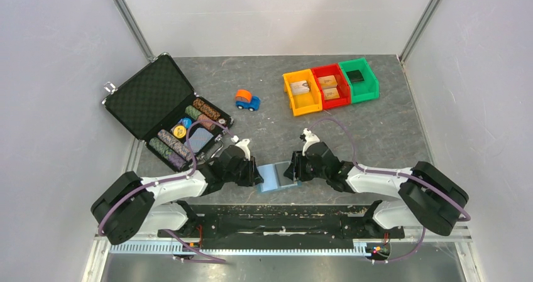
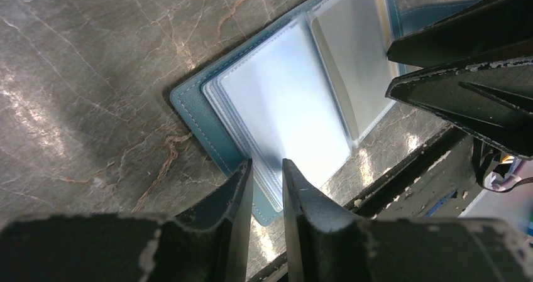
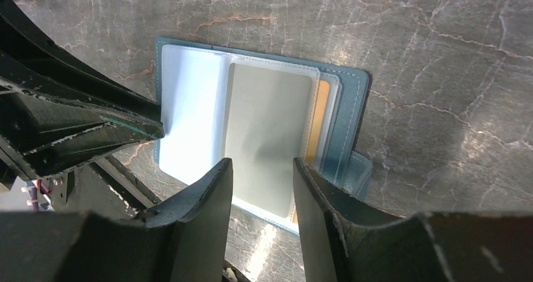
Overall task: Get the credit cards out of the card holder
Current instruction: Remove the credit card from the card holder.
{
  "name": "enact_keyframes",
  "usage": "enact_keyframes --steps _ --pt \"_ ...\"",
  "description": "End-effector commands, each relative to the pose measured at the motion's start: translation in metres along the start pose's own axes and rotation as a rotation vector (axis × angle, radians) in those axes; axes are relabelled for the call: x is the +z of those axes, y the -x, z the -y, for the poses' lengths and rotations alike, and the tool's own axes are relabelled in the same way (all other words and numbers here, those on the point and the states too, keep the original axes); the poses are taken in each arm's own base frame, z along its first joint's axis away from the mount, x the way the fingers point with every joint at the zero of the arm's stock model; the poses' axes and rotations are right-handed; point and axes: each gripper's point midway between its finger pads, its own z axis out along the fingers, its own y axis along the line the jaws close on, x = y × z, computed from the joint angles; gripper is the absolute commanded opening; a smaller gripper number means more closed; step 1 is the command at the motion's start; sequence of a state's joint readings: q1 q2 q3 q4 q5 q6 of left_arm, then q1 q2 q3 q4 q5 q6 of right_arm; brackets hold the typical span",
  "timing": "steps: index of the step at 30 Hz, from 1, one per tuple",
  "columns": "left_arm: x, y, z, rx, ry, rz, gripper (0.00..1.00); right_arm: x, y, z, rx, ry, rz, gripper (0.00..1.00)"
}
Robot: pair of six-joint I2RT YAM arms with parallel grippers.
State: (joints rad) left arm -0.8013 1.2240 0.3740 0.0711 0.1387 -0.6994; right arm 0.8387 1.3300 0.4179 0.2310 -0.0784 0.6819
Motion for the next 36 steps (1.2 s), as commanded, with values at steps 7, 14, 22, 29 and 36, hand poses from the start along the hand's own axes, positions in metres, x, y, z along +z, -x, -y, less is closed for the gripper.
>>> enact_keyframes --steps 7,14,22,29,36 --pt "0.0 -0.003 0.007 -0.038 -0.044 -0.004 0.3 0.003 0.004 -0.029 0.058 0.141 0.01 0.43" --pt "0.0 -0.004 0.007 -0.042 -0.048 -0.001 0.3 0.001 0.011 -0.04 0.053 0.187 0.033 0.43" --pt "-0.002 -0.003 0.008 -0.042 -0.052 0.005 0.3 -0.008 0.03 -0.009 -0.022 -0.024 0.096 0.43" --pt "-0.002 -0.002 0.009 -0.046 -0.055 0.008 0.3 -0.009 0.031 0.007 -0.052 -0.104 0.102 0.43" --pt "-0.002 -0.001 0.01 -0.048 -0.058 0.006 0.3 -0.003 0.022 0.01 -0.048 -0.101 0.069 0.43"
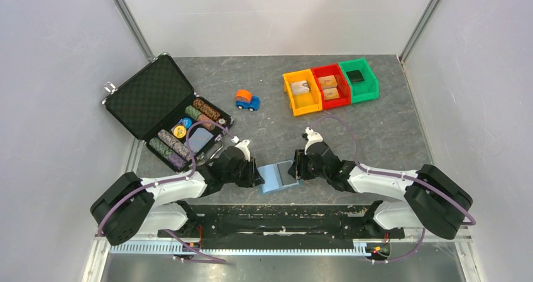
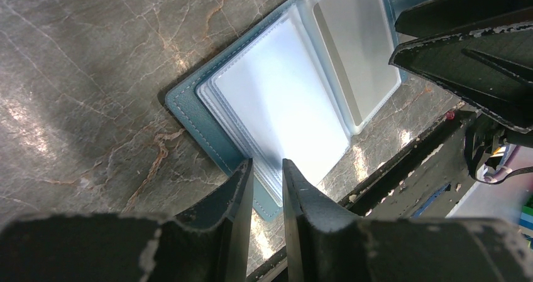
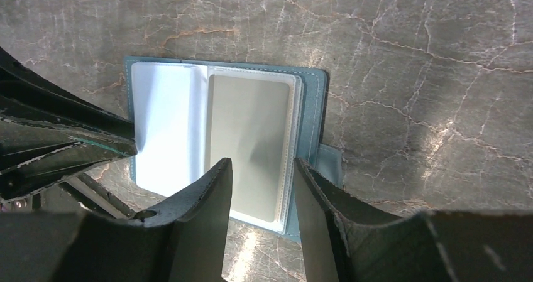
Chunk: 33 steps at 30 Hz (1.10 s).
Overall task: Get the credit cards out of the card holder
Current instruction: Remove the credit card from the card holder.
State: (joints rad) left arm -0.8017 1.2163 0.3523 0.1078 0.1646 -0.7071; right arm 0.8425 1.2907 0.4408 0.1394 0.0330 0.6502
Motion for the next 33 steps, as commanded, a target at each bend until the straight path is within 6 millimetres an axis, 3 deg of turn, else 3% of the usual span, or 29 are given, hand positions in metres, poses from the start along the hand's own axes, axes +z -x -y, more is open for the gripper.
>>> enact_keyframes --steps 1,6,12,19,23,28,33 --pt "-0.001 0.001 0.007 -0.044 -0.024 0.006 0.3 0.004 0.009 -0.006 -0.011 0.012 0.021 0.44" --pt "0.0 0.001 0.007 -0.044 -0.023 0.003 0.3 0.007 0.004 -0.011 -0.01 0.043 0.002 0.42" --pt "0.0 0.001 0.008 -0.047 -0.031 -0.001 0.3 -0.004 0.021 -0.02 -0.025 0.067 0.06 0.37" --pt "0.0 0.0 0.007 -0.051 -0.033 0.002 0.3 -0.005 0.022 -0.032 -0.054 0.113 0.032 0.41" --pt "0.0 0.0 0.008 -0.051 -0.038 0.004 0.31 -0.003 0.018 -0.03 -0.062 0.107 0.015 0.42" --pt "-0.001 0.0 0.009 -0.051 -0.041 0.005 0.31 -0.009 0.034 -0.007 -0.115 -0.05 0.047 0.45" --pt "-0.001 0.0 0.009 -0.052 -0.042 0.007 0.31 -0.011 0.035 -0.01 -0.114 -0.034 0.049 0.45"
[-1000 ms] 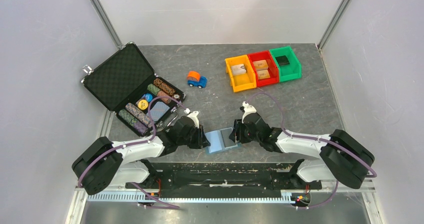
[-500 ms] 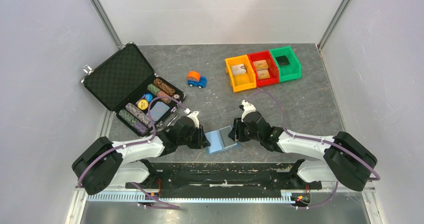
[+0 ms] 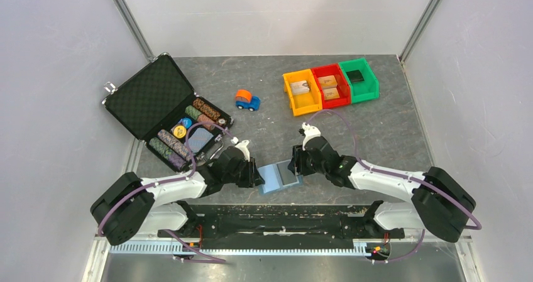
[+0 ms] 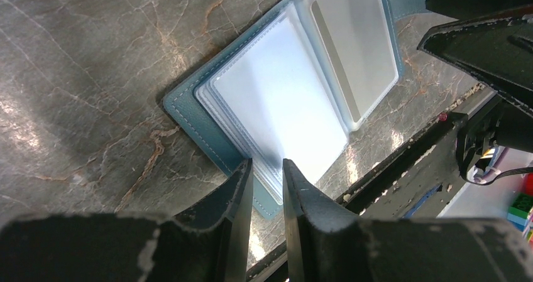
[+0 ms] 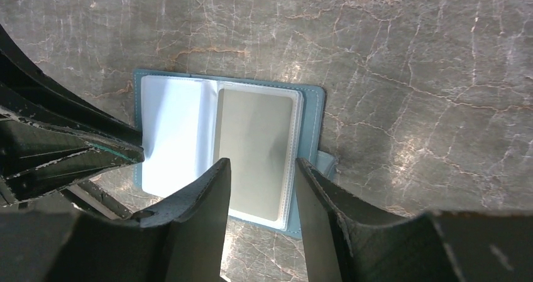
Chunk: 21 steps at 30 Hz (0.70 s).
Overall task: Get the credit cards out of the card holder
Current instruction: Remove the credit card from the card holder.
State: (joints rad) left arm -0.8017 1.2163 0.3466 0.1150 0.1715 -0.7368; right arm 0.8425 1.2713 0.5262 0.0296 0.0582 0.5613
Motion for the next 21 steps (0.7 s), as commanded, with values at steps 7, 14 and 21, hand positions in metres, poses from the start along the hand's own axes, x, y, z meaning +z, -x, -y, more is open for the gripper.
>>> enact_keyframes --steps 7,14,21 --pt "0.0 0.001 0.009 -0.026 -0.041 0.008 0.31 0.004 0.005 -0.006 -0.007 0.018 0.013 0.43" --pt "0.0 0.002 0.01 -0.027 -0.044 0.009 0.31 0.012 -0.004 -0.007 0.004 0.031 -0.017 0.43" --pt "0.0 0.002 0.01 -0.024 -0.046 0.007 0.31 0.015 -0.011 -0.008 0.018 0.051 -0.028 0.4"
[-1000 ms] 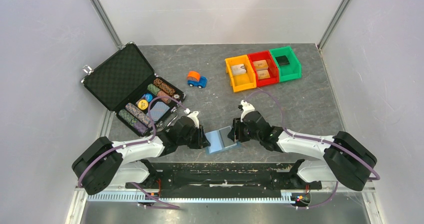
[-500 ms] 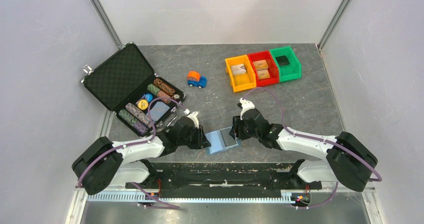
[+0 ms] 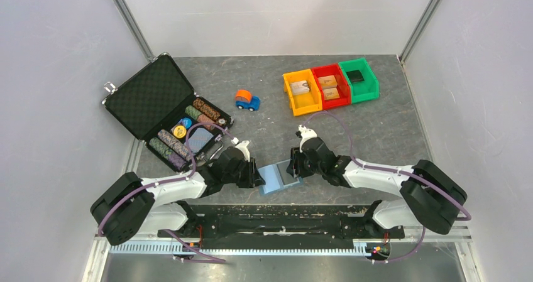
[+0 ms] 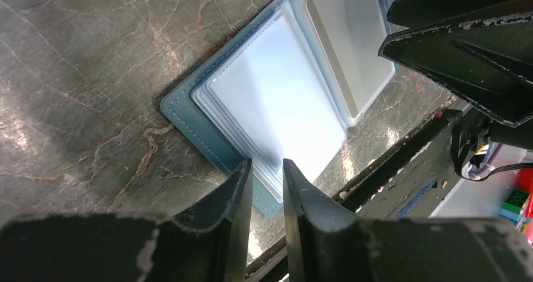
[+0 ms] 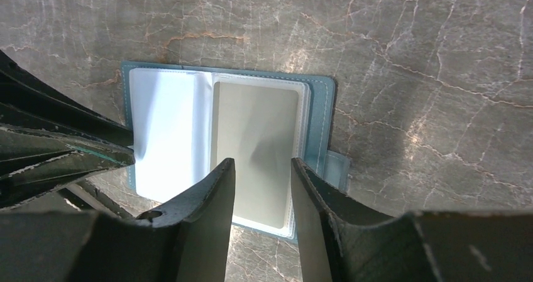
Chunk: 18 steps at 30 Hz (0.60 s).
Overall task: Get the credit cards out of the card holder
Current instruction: Remove the credit card from the card holder.
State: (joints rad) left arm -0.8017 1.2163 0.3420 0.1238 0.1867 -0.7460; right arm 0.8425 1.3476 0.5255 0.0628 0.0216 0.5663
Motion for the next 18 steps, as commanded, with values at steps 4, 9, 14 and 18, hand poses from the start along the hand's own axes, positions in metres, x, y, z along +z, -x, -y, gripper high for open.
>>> enact_keyframes --steps 4,9,14,18 --pt "0.001 0.004 0.008 -0.013 -0.033 0.009 0.31 0.004 0.001 -0.008 0.024 0.04 0.02 0.4" --pt "0.002 0.003 0.009 -0.016 -0.038 0.012 0.31 0.003 0.002 -0.006 0.016 0.023 0.019 0.4" --pt "0.001 0.003 0.009 -0.015 -0.039 0.013 0.31 -0.001 0.011 -0.003 0.0 -0.003 0.043 0.4" --pt "0.001 0.003 0.009 -0.016 -0.038 0.014 0.31 0.0 0.007 0.0 0.0 -0.01 0.03 0.41"
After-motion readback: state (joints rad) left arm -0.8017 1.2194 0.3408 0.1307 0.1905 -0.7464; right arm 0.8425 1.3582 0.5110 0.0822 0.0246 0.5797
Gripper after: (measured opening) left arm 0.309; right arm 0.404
